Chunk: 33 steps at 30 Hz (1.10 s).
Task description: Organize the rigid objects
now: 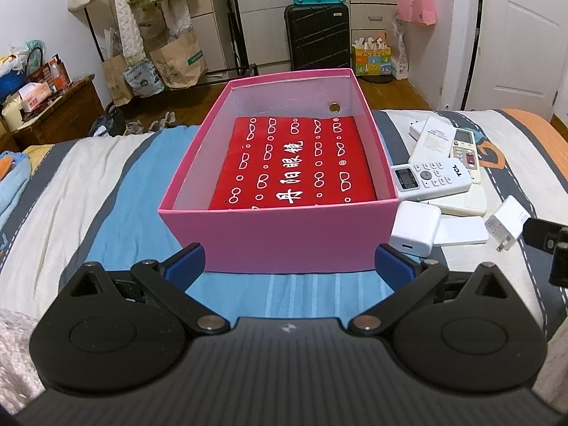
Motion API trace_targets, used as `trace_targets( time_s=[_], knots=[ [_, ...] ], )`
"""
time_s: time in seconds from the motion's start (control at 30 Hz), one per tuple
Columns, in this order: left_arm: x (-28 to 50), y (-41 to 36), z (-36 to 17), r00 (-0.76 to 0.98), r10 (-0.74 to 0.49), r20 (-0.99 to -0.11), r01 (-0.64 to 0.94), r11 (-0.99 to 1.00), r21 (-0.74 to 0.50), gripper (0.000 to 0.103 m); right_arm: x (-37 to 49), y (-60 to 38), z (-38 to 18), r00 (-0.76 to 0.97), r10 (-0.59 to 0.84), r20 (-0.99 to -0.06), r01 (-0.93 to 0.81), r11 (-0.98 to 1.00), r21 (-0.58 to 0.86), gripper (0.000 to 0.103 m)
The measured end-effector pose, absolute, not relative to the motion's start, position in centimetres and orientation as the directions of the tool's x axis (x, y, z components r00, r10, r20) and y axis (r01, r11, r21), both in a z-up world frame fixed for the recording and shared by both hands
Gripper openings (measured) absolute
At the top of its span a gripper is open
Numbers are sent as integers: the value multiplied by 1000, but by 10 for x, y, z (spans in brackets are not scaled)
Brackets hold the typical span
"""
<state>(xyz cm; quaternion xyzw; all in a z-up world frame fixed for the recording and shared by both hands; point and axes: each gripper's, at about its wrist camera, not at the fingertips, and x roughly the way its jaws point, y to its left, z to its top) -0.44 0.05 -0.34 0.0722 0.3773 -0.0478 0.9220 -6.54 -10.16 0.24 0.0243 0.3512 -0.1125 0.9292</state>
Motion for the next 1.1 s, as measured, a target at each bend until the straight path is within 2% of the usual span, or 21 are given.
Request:
trace_targets(
  time_s=[0.13, 0.23, 0.3, 0.33, 0.43, 0.6, 0.7, 0.87, 1.1],
  knots=[
    [-7, 8, 14, 712, -86, -697, 169, 984, 51, 103, -69, -109, 13, 758, -68, -649, 155, 985, 78, 99],
    [-9, 20, 39, 726, -146, -672, 207, 978, 10, 103, -78, -123, 30, 826, 78, -559, 47, 977, 206, 99],
    [-8, 24, 57, 737, -168, -655, 248, 968, 31, 103, -81, -131, 45, 860, 151, -488, -33, 970, 242, 99],
    [-6, 26, 66, 743, -171, -647, 272, 960, 59, 103, -77, -134, 53, 858, 179, -482, -69, 969, 237, 99],
    [10, 29, 88, 749, -152, -645, 312, 940, 141, 103, -57, -136, 75, 827, 225, -515, -128, 968, 217, 99],
    [57, 38, 111, 710, -135, -691, 332, 930, 159, 103, -3, -145, 92, 727, 298, -618, -157, 949, 273, 99],
    [92, 44, 108, 656, -138, -742, 348, 928, 135, 103, 31, -152, 89, 660, 325, -677, -114, 934, 337, 99],
    [147, 64, 78, 535, -171, -827, 341, 940, 27, 103, 78, -163, 50, 507, 373, -777, 26, 894, 446, 99],
    [191, 86, 27, 466, -161, -870, 300, 954, -15, 103, 103, -141, 12, 446, 268, -854, -14, 956, 292, 97]
  ],
)
